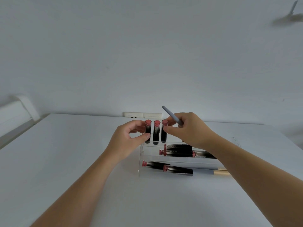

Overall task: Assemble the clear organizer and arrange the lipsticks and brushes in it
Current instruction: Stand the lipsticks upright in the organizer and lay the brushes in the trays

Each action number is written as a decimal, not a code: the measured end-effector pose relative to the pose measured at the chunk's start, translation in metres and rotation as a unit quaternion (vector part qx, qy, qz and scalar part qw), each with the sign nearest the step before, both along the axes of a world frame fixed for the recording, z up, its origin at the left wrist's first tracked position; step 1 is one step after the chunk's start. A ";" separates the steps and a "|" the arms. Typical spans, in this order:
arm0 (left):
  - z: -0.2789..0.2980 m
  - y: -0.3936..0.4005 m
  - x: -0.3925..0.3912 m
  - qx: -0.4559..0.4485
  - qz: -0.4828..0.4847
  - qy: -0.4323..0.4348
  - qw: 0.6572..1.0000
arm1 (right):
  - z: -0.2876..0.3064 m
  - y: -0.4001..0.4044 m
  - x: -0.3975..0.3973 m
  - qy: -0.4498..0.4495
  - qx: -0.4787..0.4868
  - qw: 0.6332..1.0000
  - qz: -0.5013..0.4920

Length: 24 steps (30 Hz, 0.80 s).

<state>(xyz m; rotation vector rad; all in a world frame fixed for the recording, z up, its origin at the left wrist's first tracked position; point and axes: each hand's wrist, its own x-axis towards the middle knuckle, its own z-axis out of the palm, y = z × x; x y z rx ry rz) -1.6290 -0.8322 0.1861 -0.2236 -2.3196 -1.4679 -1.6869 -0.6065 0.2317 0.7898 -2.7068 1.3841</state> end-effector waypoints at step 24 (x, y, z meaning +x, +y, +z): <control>-0.001 0.019 -0.008 0.056 -0.027 -0.065 0.996 | -0.010 -0.005 -0.006 0.065 0.040 0.997 0.012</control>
